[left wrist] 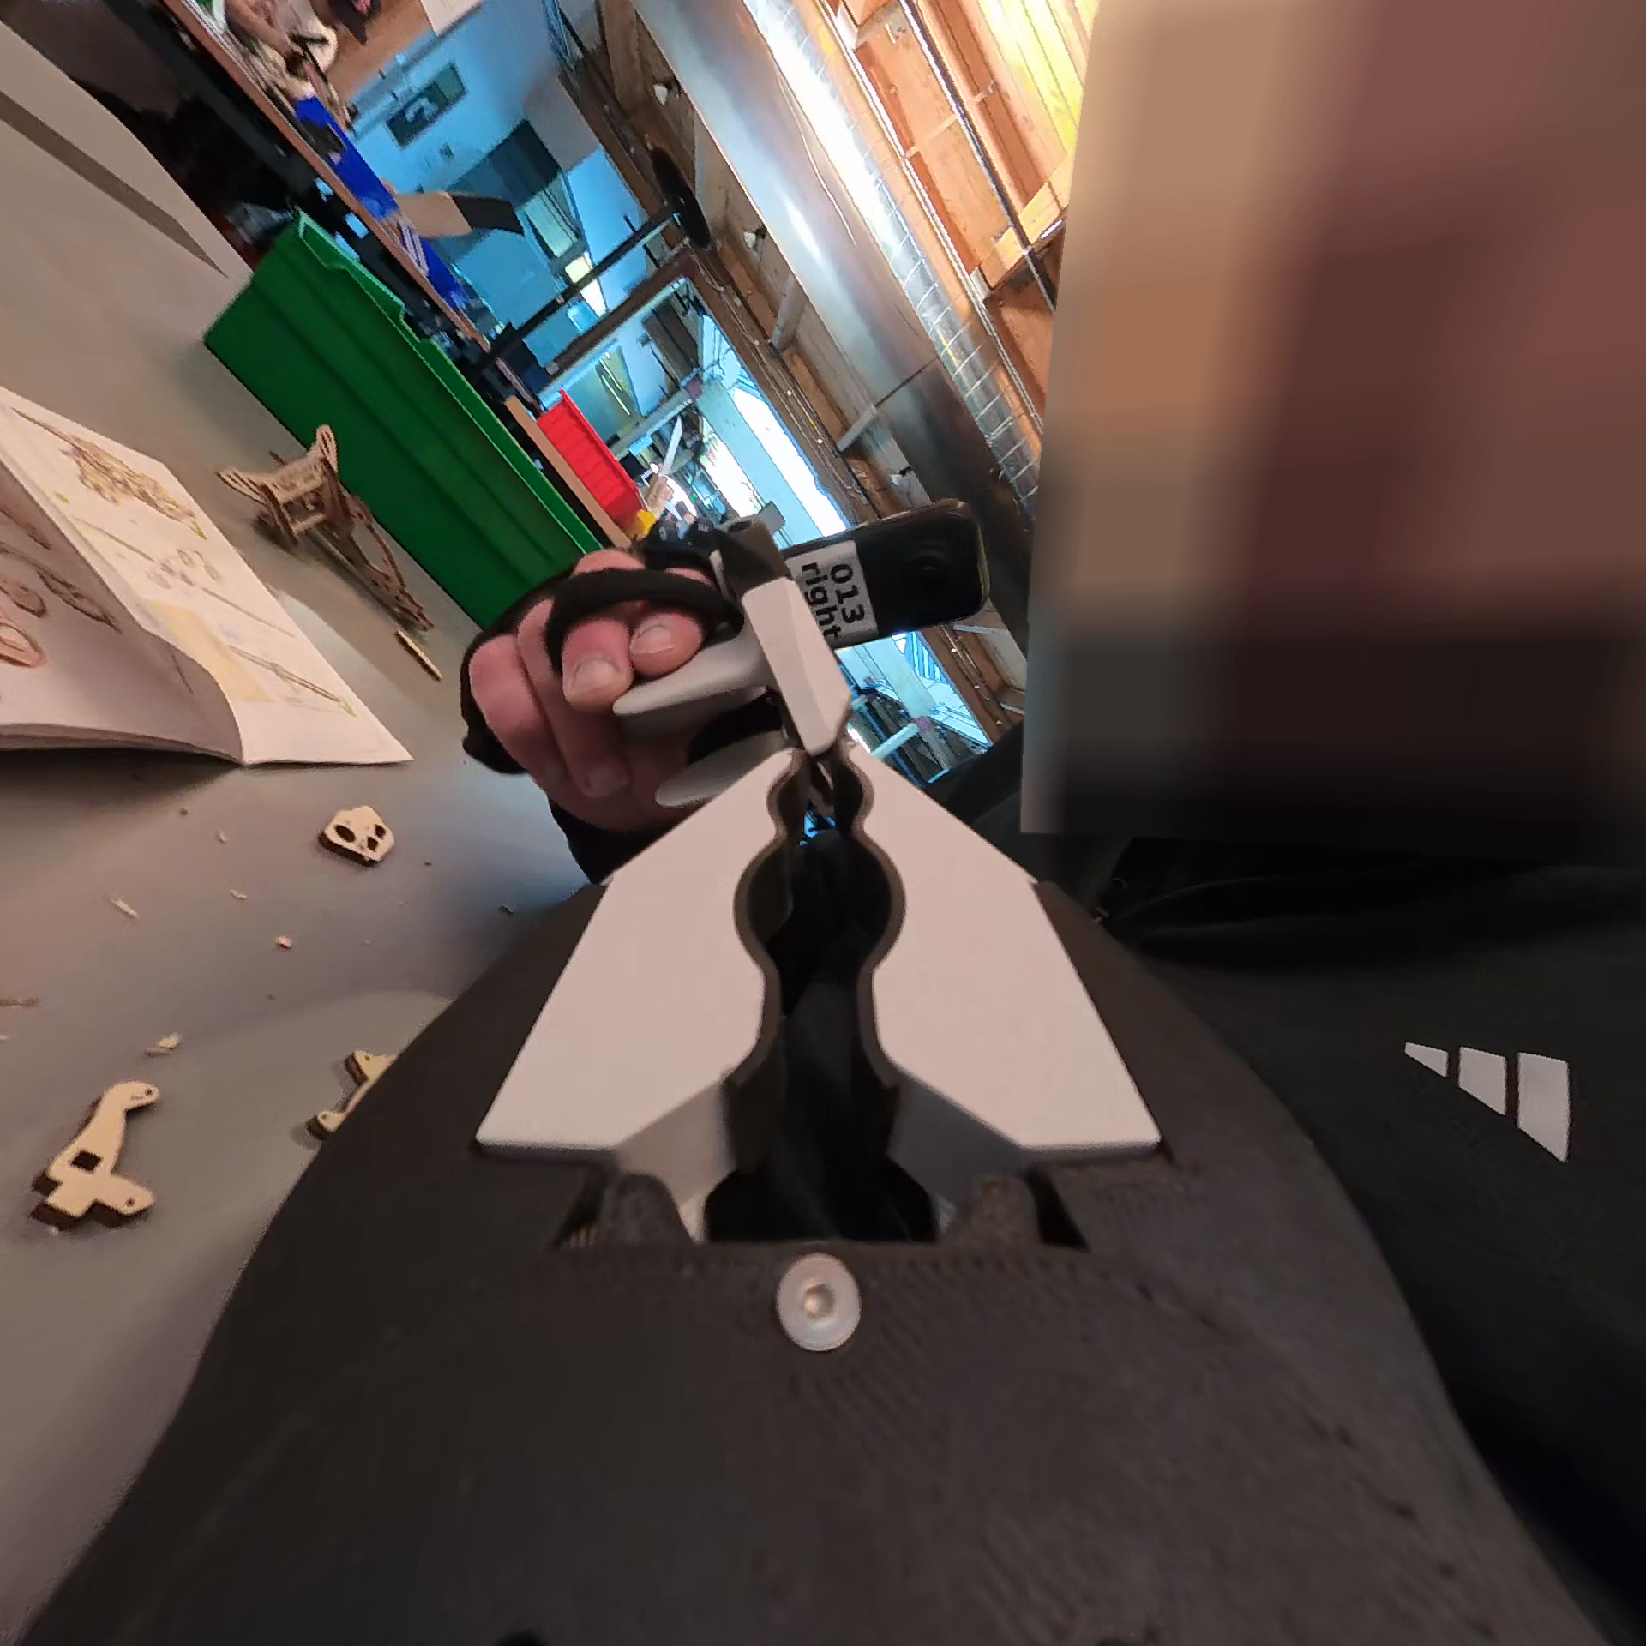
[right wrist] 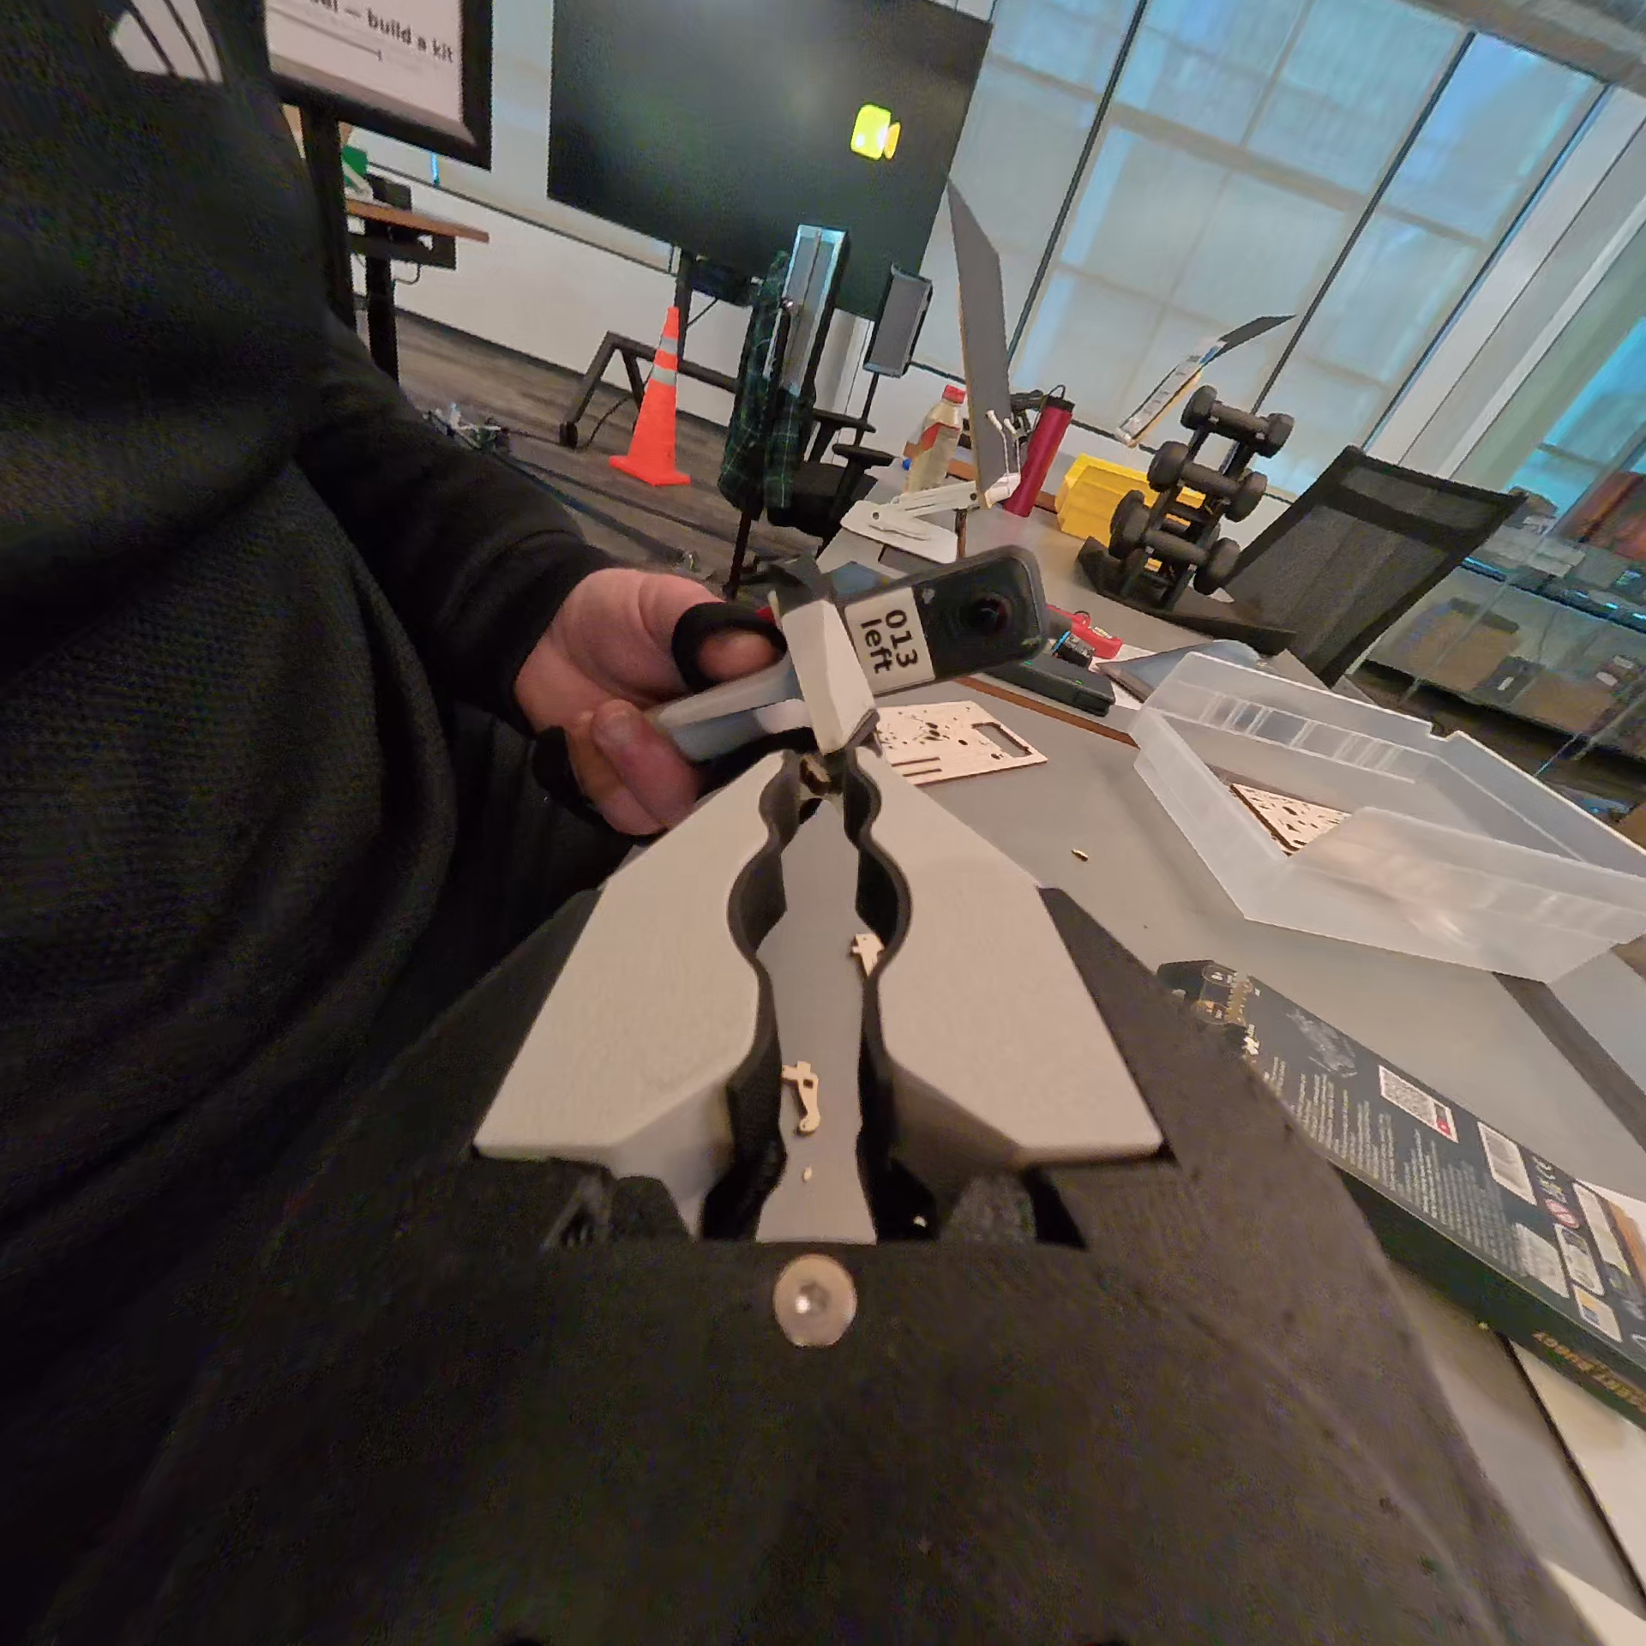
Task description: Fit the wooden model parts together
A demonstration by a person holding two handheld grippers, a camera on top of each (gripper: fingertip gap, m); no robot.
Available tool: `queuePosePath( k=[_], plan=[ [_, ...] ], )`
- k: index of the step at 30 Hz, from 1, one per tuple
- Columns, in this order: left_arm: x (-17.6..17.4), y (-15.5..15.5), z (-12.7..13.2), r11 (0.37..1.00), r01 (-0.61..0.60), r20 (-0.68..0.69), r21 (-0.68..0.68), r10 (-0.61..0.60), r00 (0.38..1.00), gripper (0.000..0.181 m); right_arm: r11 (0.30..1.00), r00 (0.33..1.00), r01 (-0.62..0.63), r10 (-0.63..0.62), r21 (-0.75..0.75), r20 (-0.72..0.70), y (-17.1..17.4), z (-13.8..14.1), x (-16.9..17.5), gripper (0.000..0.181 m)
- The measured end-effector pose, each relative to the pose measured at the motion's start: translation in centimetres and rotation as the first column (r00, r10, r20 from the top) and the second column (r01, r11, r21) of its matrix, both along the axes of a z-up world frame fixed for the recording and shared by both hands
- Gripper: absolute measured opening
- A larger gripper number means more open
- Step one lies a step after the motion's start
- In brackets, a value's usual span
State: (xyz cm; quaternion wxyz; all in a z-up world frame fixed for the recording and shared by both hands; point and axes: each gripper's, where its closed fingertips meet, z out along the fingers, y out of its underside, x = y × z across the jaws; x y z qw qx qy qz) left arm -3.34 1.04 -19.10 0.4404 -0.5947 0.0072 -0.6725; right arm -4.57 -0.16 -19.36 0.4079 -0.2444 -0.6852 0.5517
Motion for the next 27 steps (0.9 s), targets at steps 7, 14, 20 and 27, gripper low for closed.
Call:
queuePosePath(
  k=[7, 14, 20, 27],
  plan=[
    [-0.3, 0.3, -0.9, 0.999, -0.006, -0.006, -0.039, 0.006, 1.0, 0.006, 0.999, 1.0, 0.013, -0.014, 0.046, 0.02, 0.5, -0.8, 0.0, 0.0],
    [-0.3, 0.4, -1.3, 0.999, -0.003, -0.035, -0.042, 0.002, 0.999, 0.001, 0.999, 0.999, 0.043, -0.044, 0.009, 0.027, 1.2, -0.9, -0.1, 0.0],
    [-0.3, 0.4, -1.3, 0.999, -0.004, -0.022, -0.044, 0.003, 1.0, 0.004, 1.0, 0.999, 0.024, -0.025, 0.016, 0.028, 0.9, -0.8, 0.0, 0.0],
    [-0.2, 0.2, -1.0, 0.999, 0.028, 0.089, -0.037, -0.025, 0.996, 0.006, 1.0, 0.999, -0.008, 0.008, 0.006, 0.038, 0.4, -0.8, -0.1, 0.0]
  ],
)
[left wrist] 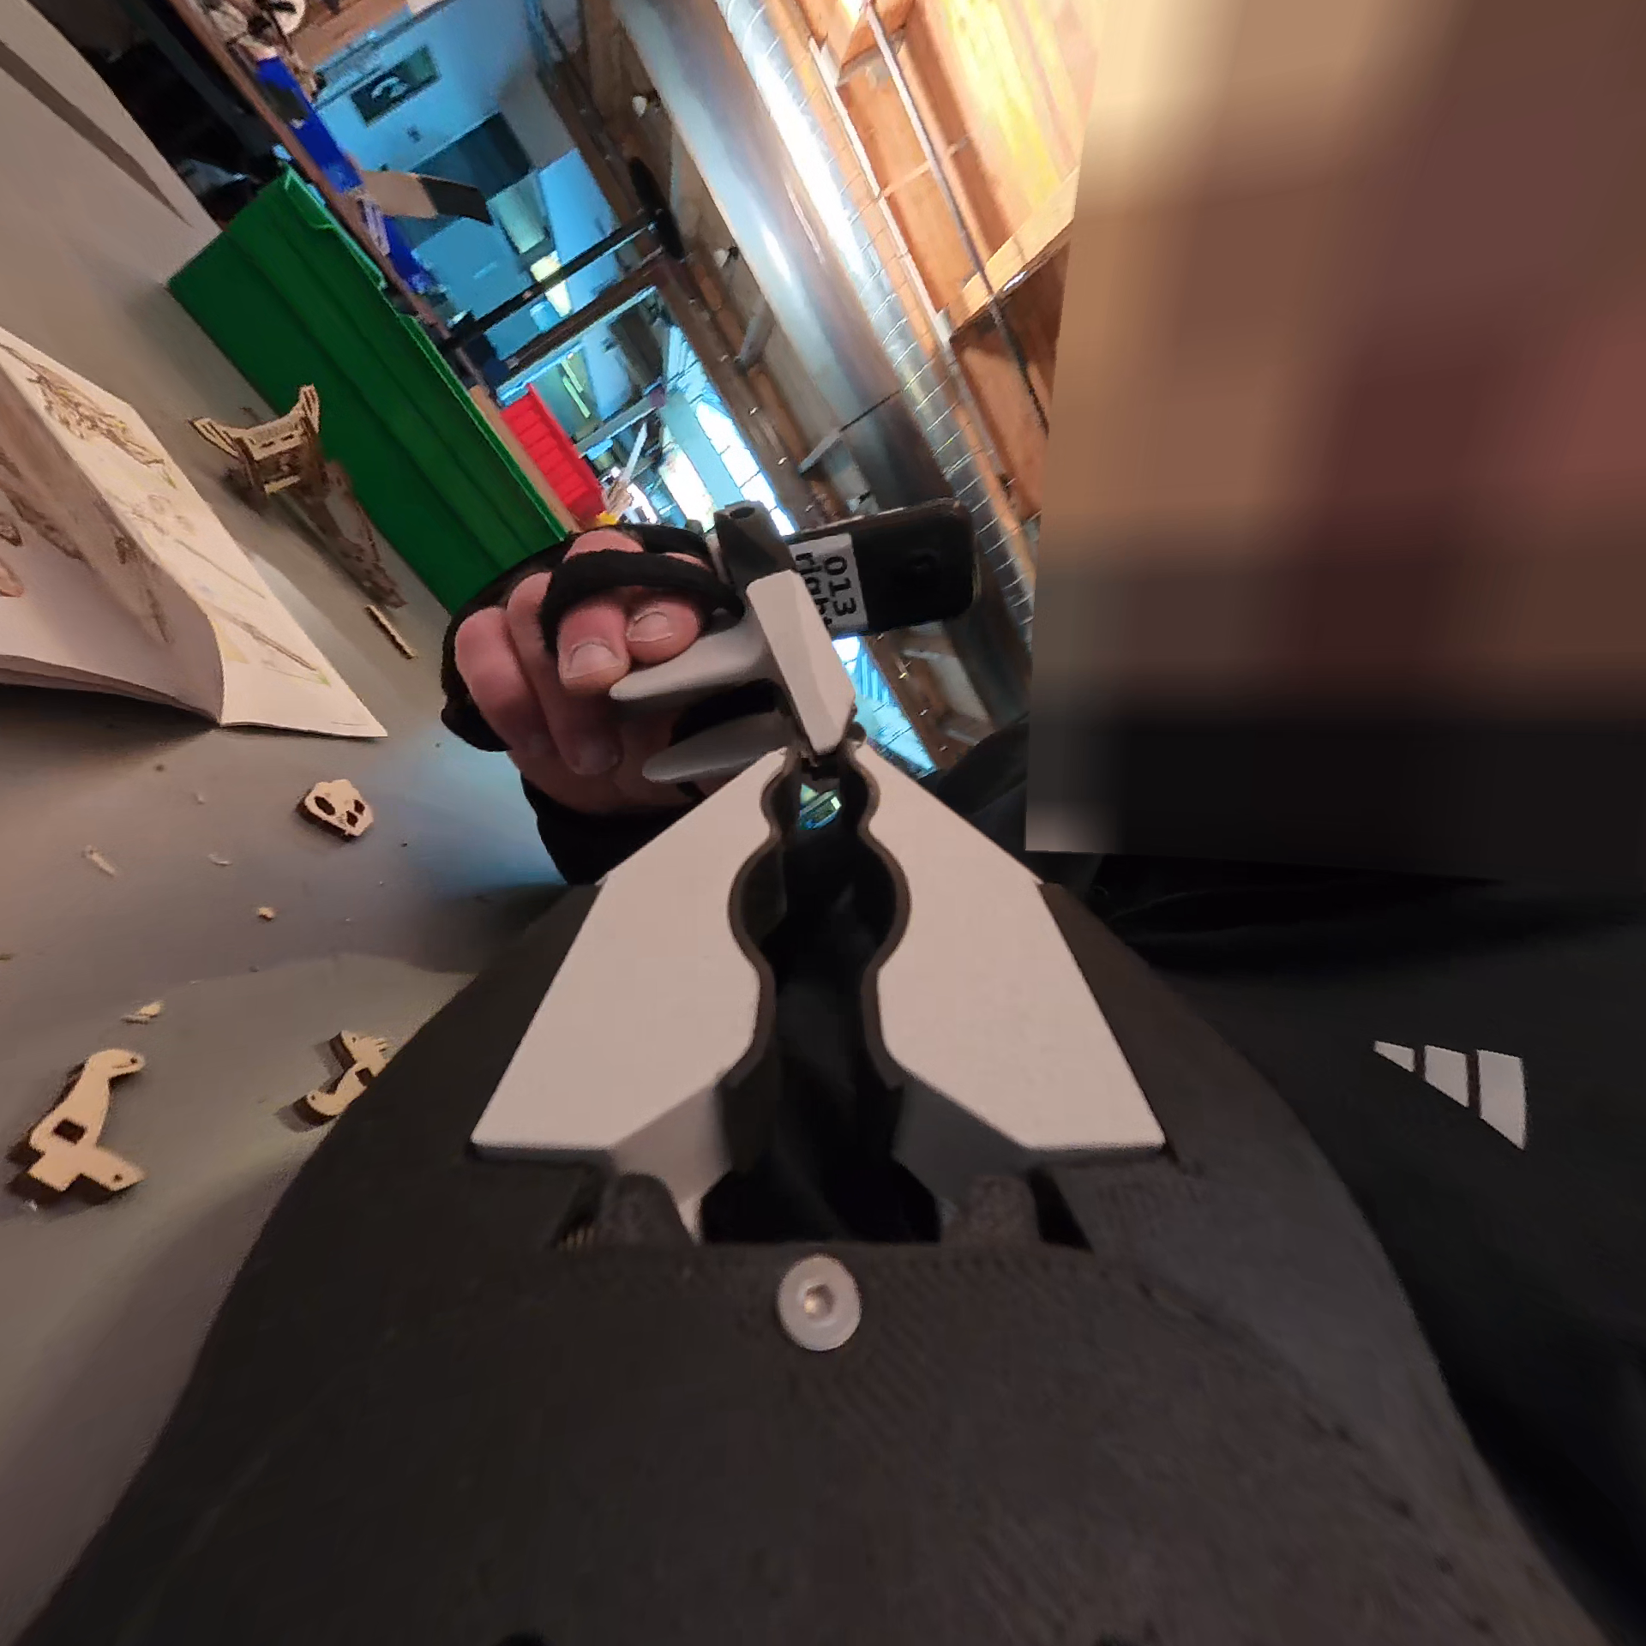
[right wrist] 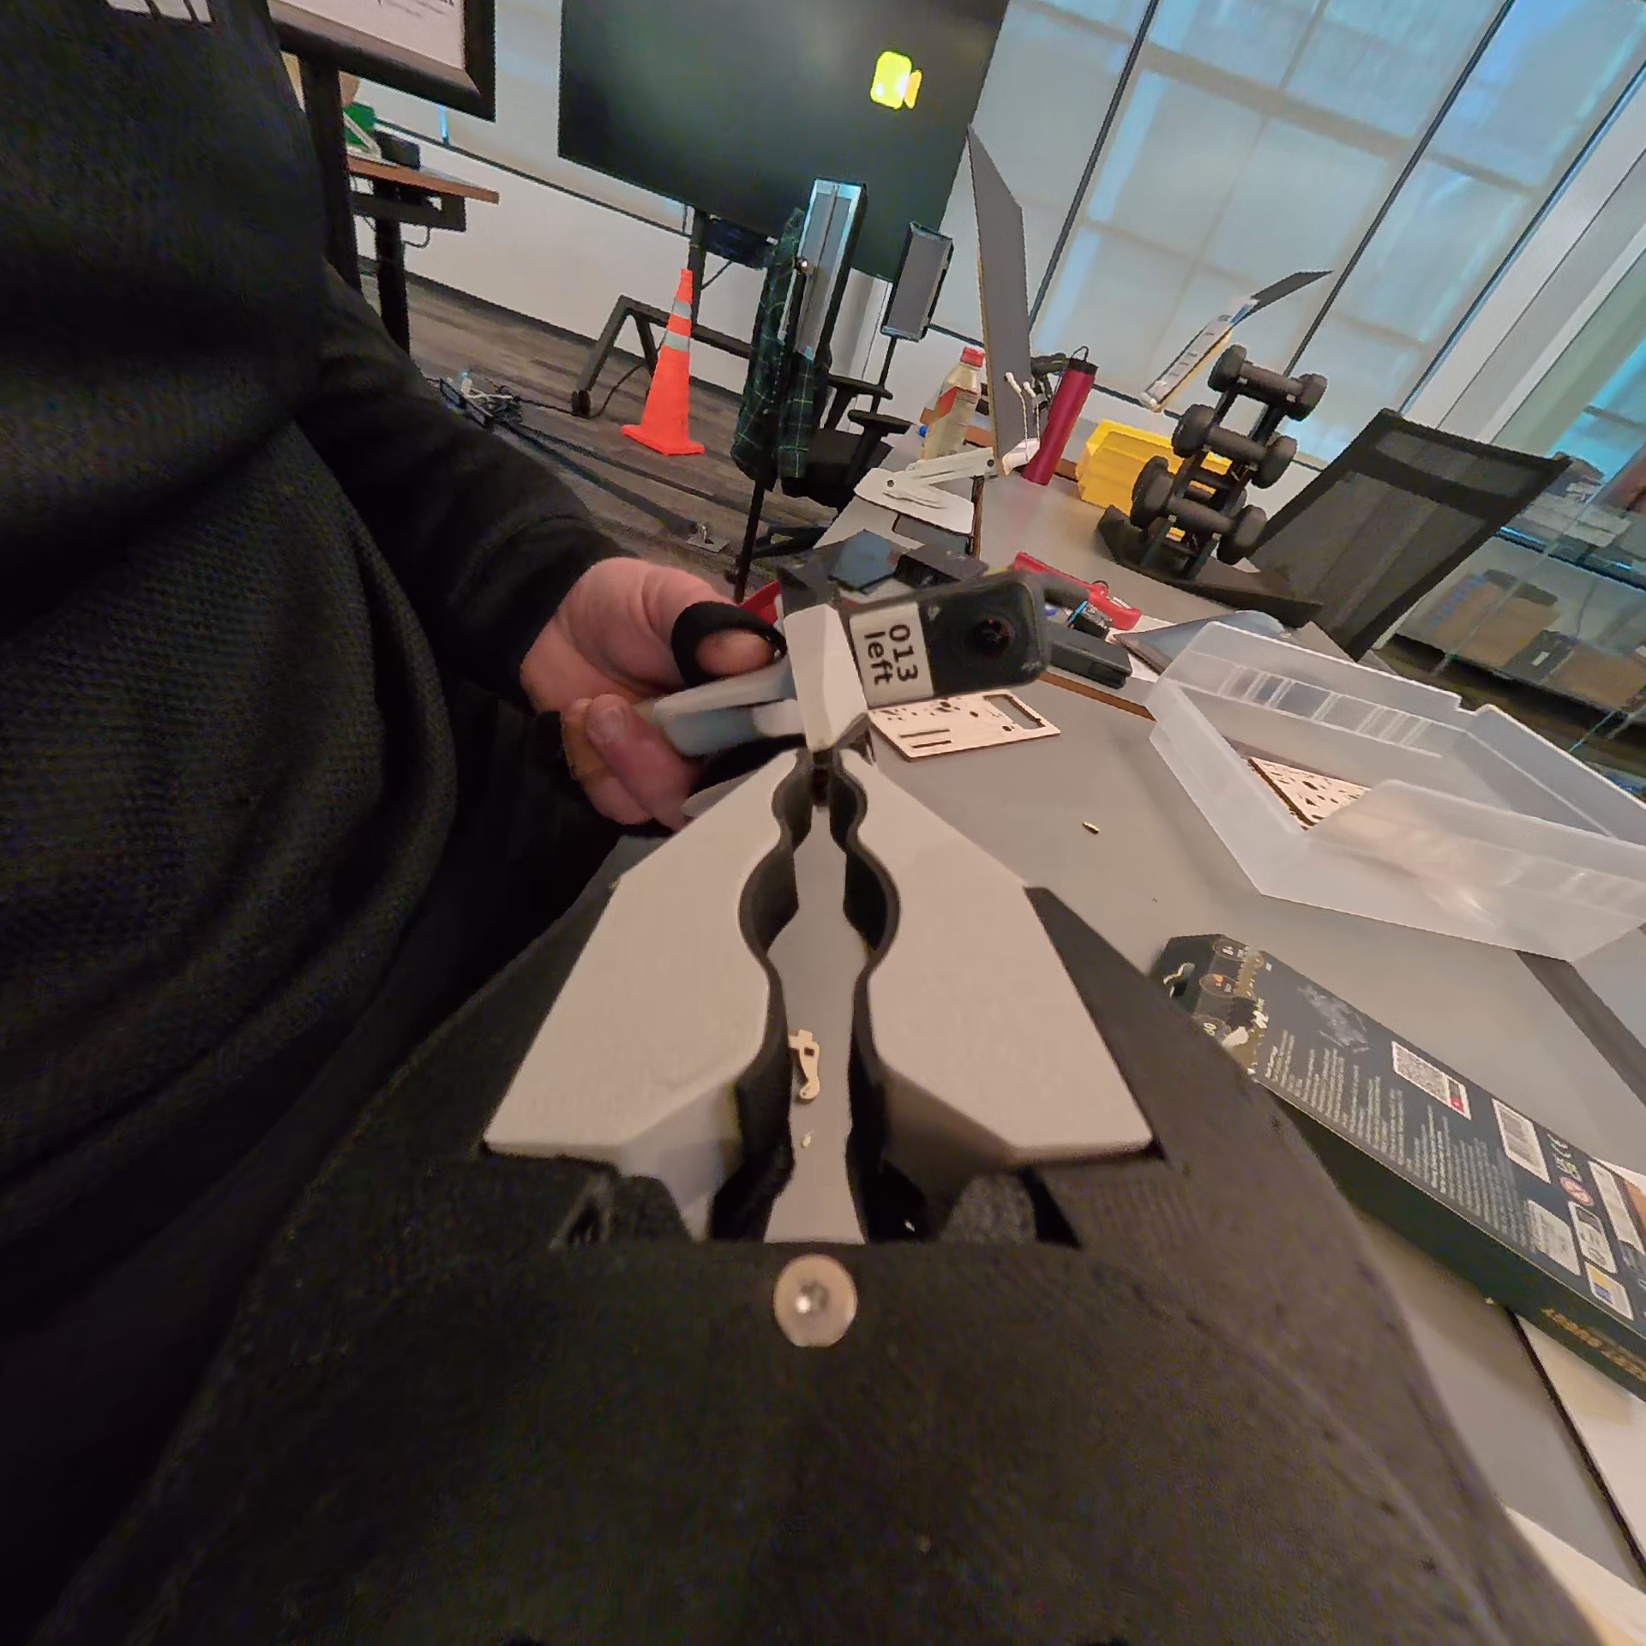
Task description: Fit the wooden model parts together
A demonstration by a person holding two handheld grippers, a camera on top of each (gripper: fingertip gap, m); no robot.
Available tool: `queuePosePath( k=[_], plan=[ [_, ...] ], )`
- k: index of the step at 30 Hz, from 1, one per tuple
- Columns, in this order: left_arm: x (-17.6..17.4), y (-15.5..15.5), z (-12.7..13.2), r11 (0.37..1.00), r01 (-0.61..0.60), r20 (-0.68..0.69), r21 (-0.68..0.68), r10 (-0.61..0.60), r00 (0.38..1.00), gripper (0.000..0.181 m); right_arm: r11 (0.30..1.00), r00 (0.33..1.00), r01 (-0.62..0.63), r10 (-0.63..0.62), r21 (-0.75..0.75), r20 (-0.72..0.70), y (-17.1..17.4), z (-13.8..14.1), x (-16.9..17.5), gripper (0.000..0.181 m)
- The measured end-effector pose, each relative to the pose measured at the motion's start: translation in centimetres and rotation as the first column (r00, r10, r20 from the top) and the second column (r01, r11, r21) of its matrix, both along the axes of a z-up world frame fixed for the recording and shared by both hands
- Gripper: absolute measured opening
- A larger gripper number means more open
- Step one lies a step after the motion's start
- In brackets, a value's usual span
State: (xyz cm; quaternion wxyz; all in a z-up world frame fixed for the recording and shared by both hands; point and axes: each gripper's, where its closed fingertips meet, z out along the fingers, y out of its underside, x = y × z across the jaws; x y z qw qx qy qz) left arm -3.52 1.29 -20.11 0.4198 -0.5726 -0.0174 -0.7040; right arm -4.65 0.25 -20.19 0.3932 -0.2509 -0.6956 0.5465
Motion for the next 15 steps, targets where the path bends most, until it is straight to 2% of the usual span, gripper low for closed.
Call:
queuePosePath(
  k=[6, 15],
  plan=[
    [-0.5, 0.2, -0.5, 1.0, -0.002, 0.087, -0.012, 0.003, 0.996, 0.003, 1.0, 1.0, 0.006, -0.005, -0.028, 0.031, 0.2, -0.5, -0.3, 0.002],
    [-0.8, 0.5, -1.2, 0.999, -0.003, 0.105, -0.035, 0.007, 0.994, 0.001, 1.0, 0.998, 0.014, -0.013, -0.015, 0.067, 0.5, -1.4, -0.6, 0.005]
  ],
)
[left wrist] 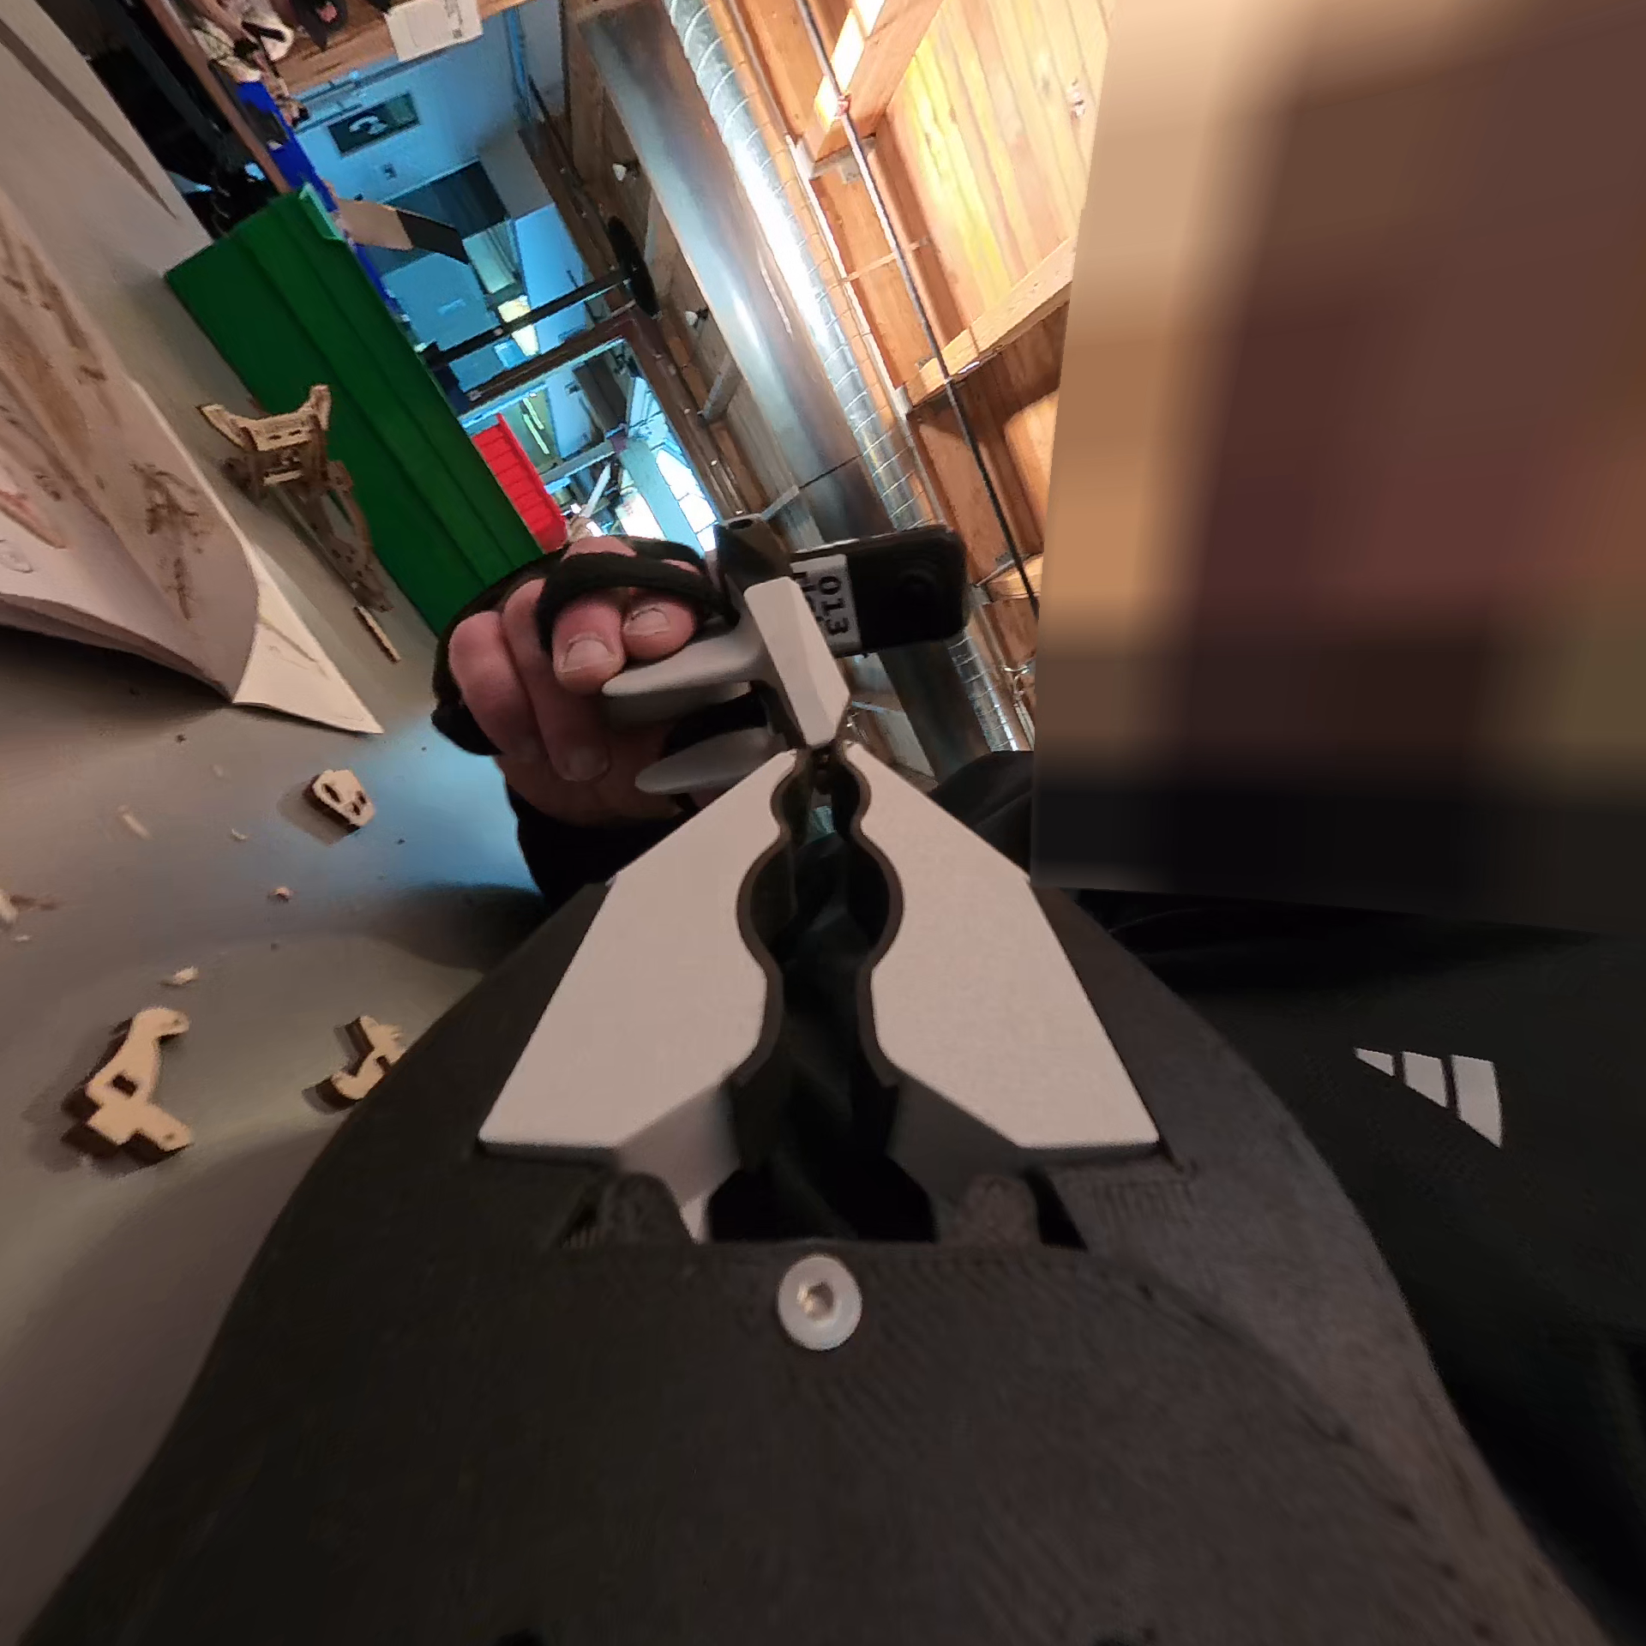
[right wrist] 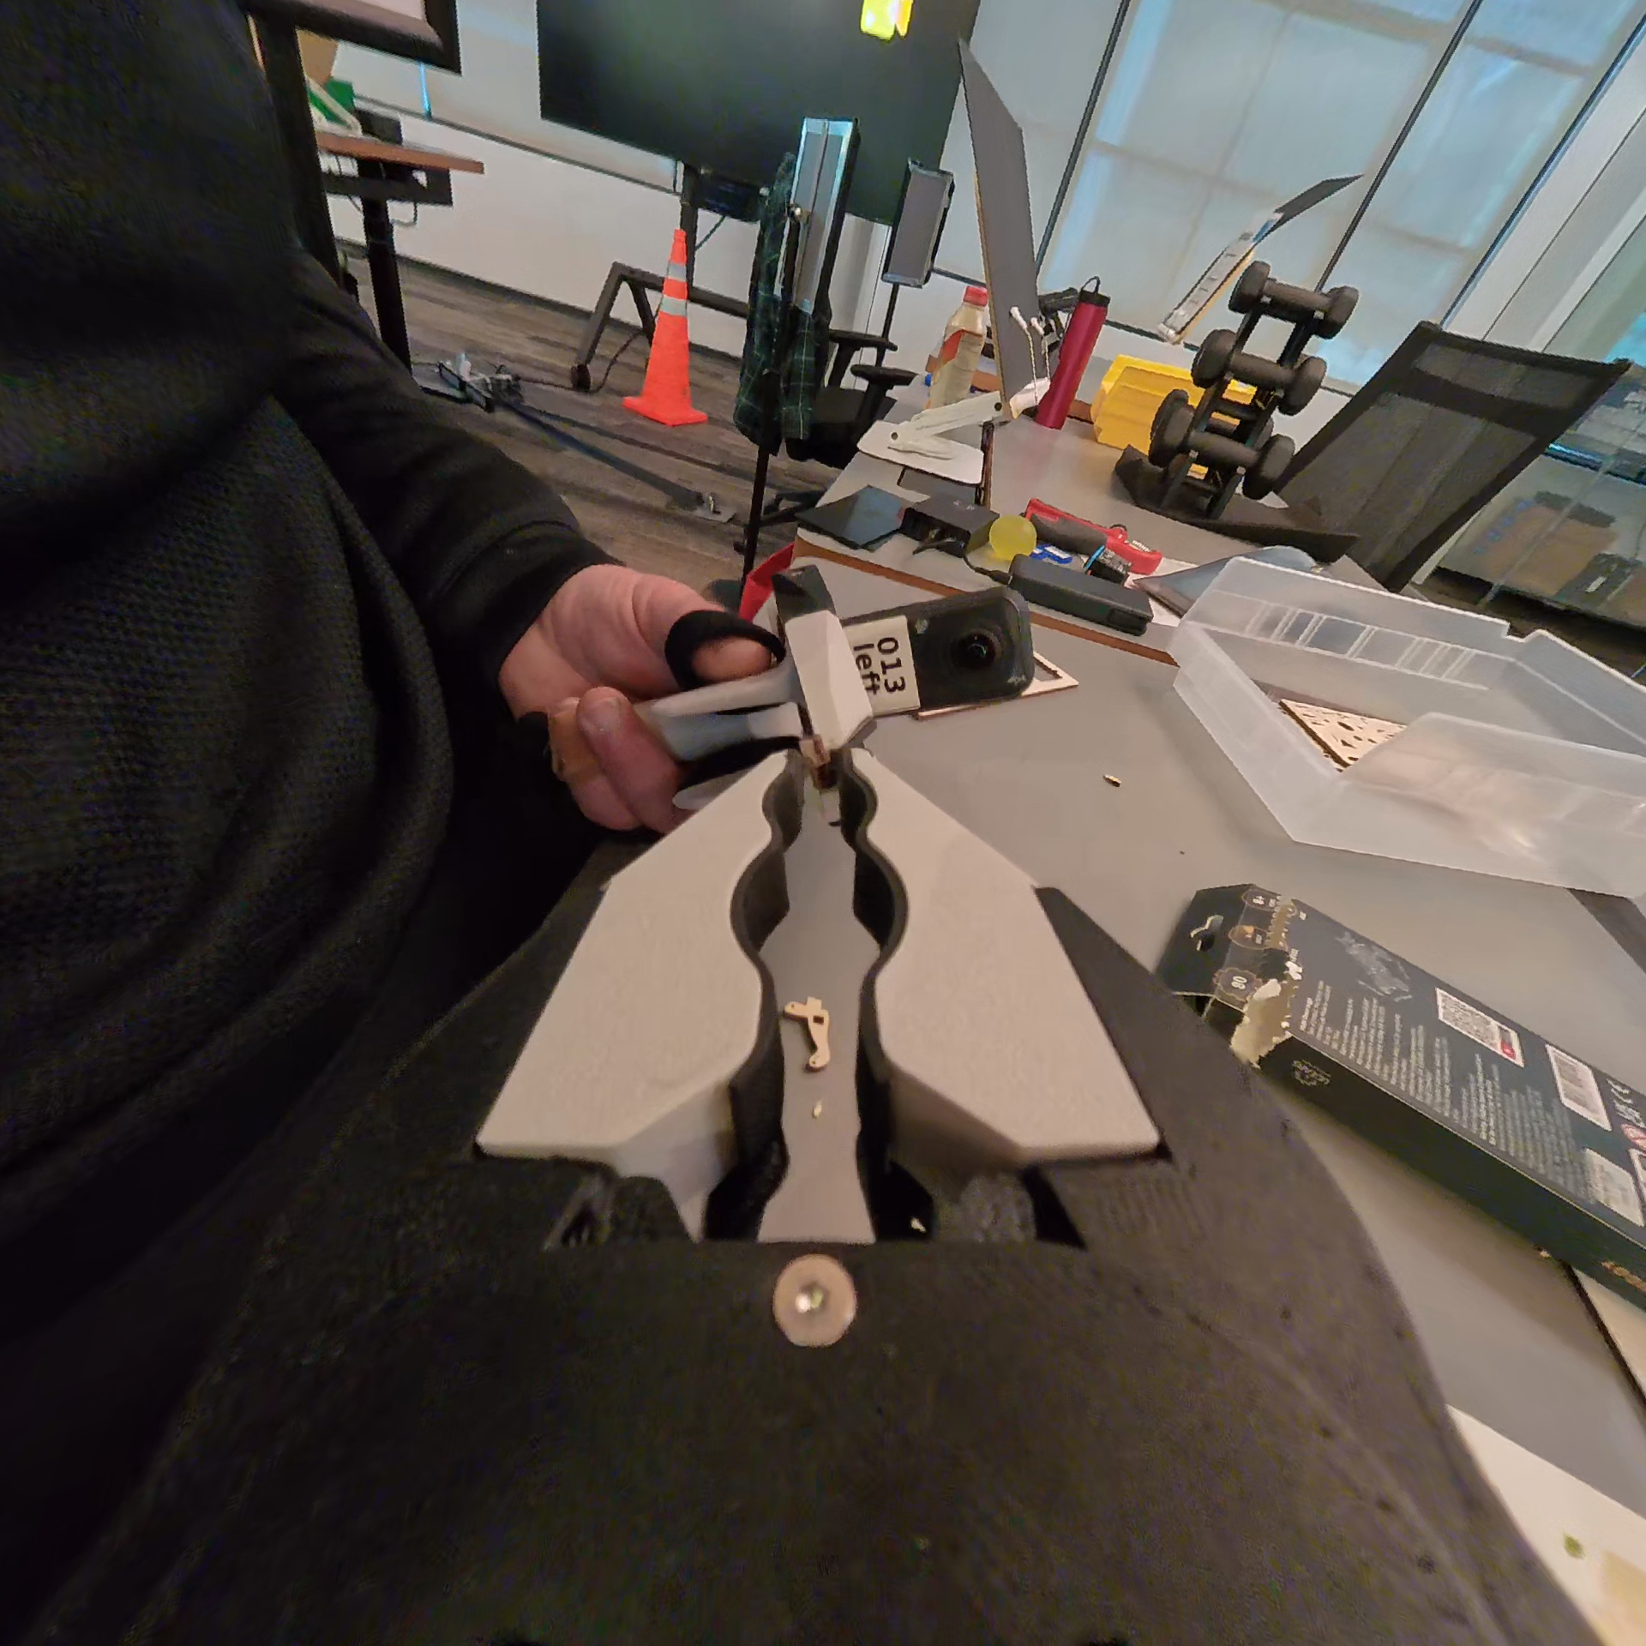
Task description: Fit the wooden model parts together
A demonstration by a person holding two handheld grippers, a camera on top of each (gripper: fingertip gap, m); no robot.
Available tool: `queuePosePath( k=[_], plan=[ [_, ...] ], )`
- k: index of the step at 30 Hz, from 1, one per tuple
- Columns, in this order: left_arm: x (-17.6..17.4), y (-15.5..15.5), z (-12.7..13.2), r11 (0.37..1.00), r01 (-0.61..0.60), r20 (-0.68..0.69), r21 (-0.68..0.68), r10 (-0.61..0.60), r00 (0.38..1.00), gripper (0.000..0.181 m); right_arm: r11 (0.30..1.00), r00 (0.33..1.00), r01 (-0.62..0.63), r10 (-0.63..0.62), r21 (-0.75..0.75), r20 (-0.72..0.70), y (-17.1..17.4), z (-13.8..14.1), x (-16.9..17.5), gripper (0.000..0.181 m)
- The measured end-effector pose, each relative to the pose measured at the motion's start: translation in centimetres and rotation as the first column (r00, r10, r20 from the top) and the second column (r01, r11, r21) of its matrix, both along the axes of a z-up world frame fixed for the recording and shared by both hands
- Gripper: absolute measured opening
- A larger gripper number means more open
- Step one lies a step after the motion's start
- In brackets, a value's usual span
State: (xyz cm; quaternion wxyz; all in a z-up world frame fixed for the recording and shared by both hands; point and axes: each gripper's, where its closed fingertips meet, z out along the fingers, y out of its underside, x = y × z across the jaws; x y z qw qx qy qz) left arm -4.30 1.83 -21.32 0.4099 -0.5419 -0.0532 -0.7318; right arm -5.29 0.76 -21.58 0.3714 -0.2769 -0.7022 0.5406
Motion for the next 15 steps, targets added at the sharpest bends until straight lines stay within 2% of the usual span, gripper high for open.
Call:
queuePosePath(
  k=[9, 11, 15],
  plan=[
    [-0.5, 0.7, -1.1, 0.999, -0.016, -0.018, -0.051, 0.015, 1.0, 0.002, 0.999, 0.998, 0.044, -0.044, 0.014, 0.036, 0.7, -1.1, -0.4, 0.003],
    [-0.9, 0.9, -1.3, 0.997, -0.032, -0.028, -0.066, 0.03, 0.999, 0.013, 0.999, 0.998, 0.046, -0.047, 0.018, 0.043, 0.8, -1.3, -0.3, 0.002],
    [-0.3, 0.7, -1.1, 0.998, 0.004, -0.044, -0.057, -0.006, 0.999, 0.017, 0.997, 0.997, 0.061, -0.063, 0.04, 0.05, 1.0, -1.8, -0.5, 0.002]
  ],
)
